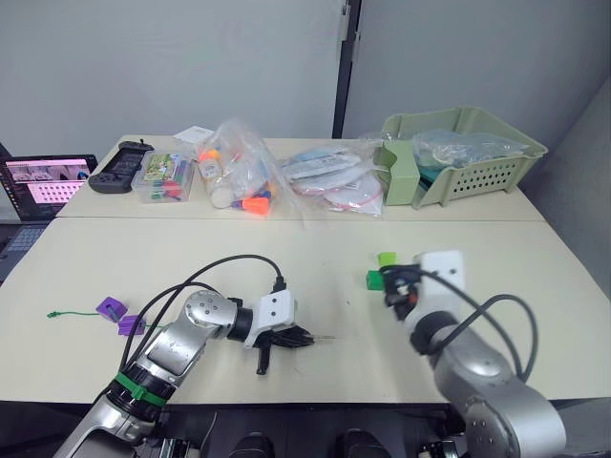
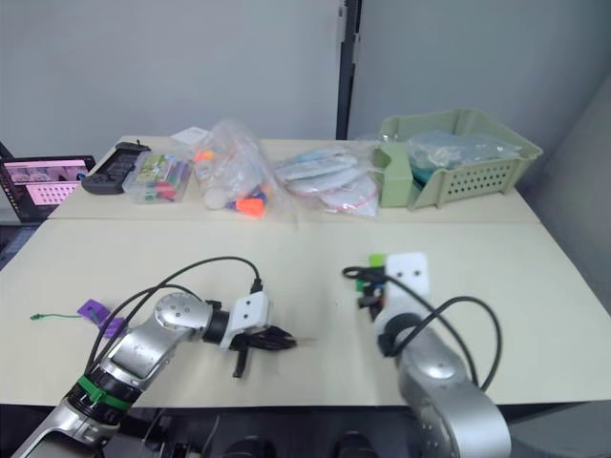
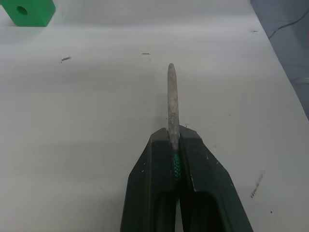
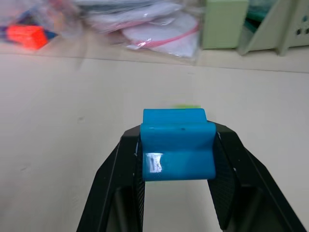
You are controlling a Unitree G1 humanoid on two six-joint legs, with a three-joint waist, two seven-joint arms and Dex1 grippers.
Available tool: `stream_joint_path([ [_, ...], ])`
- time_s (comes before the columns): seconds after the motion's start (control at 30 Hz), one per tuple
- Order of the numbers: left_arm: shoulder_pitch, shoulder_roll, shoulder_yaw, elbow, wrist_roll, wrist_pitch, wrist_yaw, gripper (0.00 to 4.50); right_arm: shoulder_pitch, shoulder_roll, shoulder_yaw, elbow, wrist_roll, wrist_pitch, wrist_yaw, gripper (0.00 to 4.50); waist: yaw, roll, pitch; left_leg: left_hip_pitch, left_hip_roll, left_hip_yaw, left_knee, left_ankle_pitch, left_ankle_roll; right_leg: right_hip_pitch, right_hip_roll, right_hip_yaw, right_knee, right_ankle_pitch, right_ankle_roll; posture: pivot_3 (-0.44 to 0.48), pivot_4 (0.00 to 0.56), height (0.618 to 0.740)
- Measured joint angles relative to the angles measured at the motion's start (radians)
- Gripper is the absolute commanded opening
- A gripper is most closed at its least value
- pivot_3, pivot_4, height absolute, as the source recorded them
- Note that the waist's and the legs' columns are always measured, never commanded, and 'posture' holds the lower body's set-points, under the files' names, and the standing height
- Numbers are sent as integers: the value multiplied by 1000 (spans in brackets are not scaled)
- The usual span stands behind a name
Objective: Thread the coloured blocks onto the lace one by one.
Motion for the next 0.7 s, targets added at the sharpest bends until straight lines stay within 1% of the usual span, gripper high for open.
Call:
stream_joint_path([
  [0.1, 0, 3, 0, 5, 0, -1, -3, 0, 68, 34, 75, 16, -2, 35, -18, 1194, 3, 0, 0, 0, 0, 0, 0, 0, 0, 0, 0, 0, -1, 0, 0, 0, 150, 740],
  [0.2, 0, 4, 0, 6, 0, -2, -3, 0, 115, 58, 114, 54, -13, 33, -36, 1194, 2, 0, 0, 0, 0, 1, 0, 0, 0, 0, 0, 0, -1, 0, 0, 0, 150, 740],
  [0.33, 0, 7, 1, 6, 0, -2, -1, 0, 152, 77, 112, 82, -19, 35, -37, 1194, 1, 0, 0, 0, 0, 0, 0, 0, 0, 0, 0, 0, -1, 0, 0, 0, 150, 740],
  [0.53, 2, 9, 9, 3, 0, -1, 11, 0, 187, 98, 99, 130, -4, 8, 21, 1194, -1, -1, 0, 1, 1, 0, 0, 0, 0, 1, 0, 0, -1, 0, 1, 0, 150, 740],
  [0.6, 5, 9, 11, -1, 0, -1, 11, 0, 195, 90, 100, 135, -4, -20, 37, 2243, -2, -1, 0, 1, 1, 0, 0, 0, 0, 1, 1, 0, -1, 0, 1, 0, 150, 740],
  [0.63, 6, 9, 11, -3, 0, -1, 11, 0, 198, 85, 101, 136, -1, -33, 45, 2515, -2, -1, 0, 1, 1, 0, 0, 0, 0, 1, 1, 0, -1, 0, 1, 0, 150, 740],
  [0.7, 7, 9, 11, -4, 0, -1, 11, 0, 199, 81, 97, 139, 4, -57, 60, 3229, -1, -1, 0, 0, 1, 0, 0, 0, 0, 0, 1, 0, -1, 0, 1, 0, 150, 740],
])
